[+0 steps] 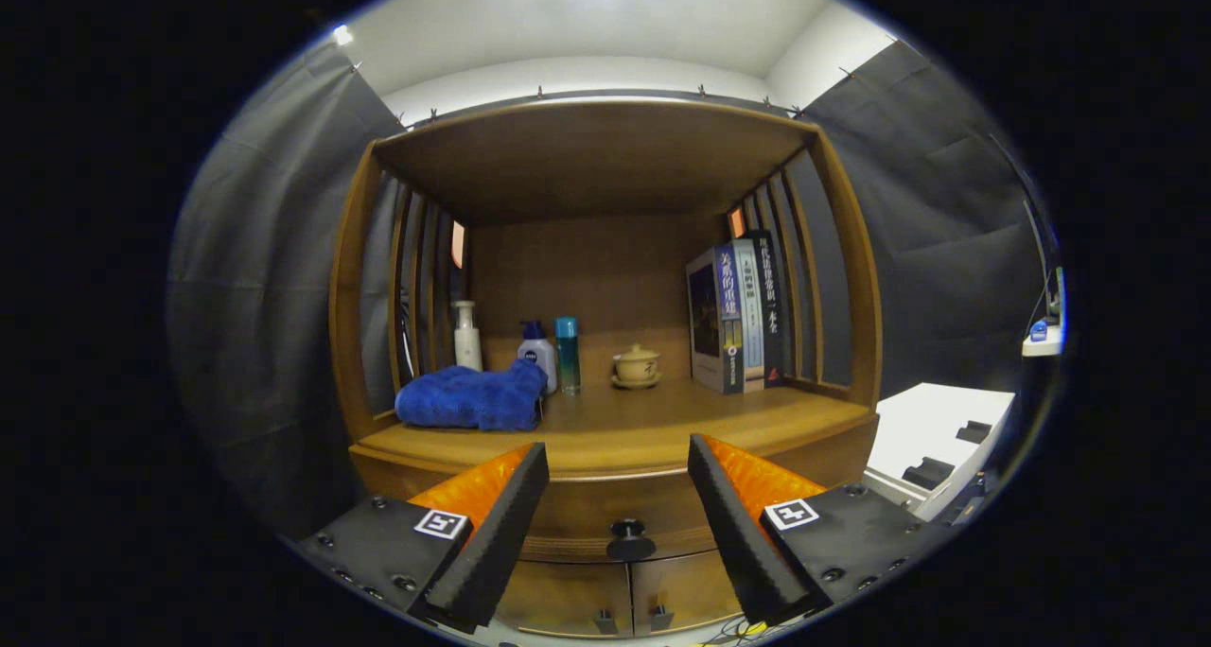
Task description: Pull open the drawer, take out the items inside it, and place them on the countertop above the cabinet.
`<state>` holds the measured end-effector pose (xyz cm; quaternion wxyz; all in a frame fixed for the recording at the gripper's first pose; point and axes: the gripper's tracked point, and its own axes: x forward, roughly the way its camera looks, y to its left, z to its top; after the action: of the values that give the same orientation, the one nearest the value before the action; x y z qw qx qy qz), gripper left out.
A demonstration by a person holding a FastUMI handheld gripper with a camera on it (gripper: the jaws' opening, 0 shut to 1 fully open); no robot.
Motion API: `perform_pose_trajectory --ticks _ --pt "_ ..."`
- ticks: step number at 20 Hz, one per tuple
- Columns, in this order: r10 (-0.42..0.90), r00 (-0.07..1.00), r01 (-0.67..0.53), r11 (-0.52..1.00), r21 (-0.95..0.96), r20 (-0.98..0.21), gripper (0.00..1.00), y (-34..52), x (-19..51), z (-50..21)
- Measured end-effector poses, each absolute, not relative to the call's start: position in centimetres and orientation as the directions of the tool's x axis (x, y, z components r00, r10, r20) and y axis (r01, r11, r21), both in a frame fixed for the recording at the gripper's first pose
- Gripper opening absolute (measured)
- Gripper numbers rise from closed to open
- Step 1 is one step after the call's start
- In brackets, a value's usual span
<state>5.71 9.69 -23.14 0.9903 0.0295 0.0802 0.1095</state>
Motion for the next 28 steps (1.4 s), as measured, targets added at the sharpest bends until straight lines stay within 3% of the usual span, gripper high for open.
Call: perform_pose_trajectory --ticks 10,16,22,28 --pt "0.213 0.932 -0.198 0.977 0.078 -0.295 0.98 9.1 8.9 -33.4" --pt "0.218 0.919 -0.18 0.974 0.14 -0.329 0.72 8.2 10.6 -36.1" --pt "0.238 0.9 -0.187 0.968 0.17 -0.364 0.54 8.7 11.2 -37.0" --pt "0.246 0.893 -0.182 0.963 0.196 -0.377 0.47 8.7 11.3 -37.3"
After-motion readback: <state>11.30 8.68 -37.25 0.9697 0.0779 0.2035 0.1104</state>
